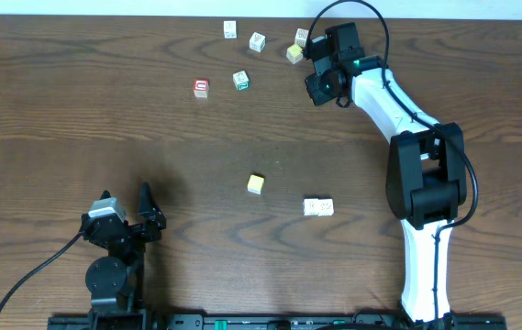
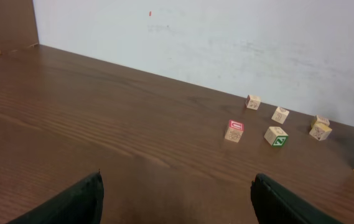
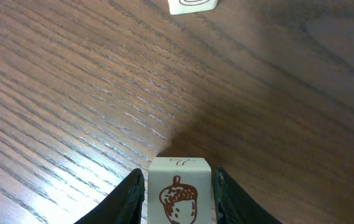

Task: Lift 5 blocks
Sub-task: 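Lower the right gripper onto the acorn block and close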

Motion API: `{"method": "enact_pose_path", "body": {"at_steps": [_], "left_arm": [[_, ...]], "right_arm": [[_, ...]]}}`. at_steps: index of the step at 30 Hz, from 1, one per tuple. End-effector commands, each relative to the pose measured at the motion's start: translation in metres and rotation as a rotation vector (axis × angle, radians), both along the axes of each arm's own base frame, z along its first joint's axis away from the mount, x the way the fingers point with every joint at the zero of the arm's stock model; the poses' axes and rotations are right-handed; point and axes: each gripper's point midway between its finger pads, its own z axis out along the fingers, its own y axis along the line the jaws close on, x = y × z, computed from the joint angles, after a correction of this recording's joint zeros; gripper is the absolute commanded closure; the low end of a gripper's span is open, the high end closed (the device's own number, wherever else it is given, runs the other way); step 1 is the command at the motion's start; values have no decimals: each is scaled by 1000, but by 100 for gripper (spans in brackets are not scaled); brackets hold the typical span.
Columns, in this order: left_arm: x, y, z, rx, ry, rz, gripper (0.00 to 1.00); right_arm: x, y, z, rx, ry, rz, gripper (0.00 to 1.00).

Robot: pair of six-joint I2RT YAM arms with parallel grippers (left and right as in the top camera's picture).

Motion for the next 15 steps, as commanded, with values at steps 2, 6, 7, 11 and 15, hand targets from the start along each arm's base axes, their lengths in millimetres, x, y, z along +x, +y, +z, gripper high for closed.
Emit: {"method": "enact_pose_path", "body": {"at_steps": [2, 6, 7, 11, 15], "left_arm": [[-1, 3, -17, -6, 50, 16, 24], [-1, 3, -17, -6, 50, 17, 24], [-1, 3, -17, -6, 50, 17, 24], [-1, 3, -17, -6, 50, 17, 24], [-1, 3, -17, -6, 50, 17, 24]], "right_arm": [[4, -2, -1, -1, 0, -13, 66], [4, -2, -1, -2, 0, -14, 67], [4, -2, -2, -4, 0, -15, 67], [4, -3, -2, -7, 0, -16, 68], [4, -3, -2, -7, 0, -17, 67]]}}
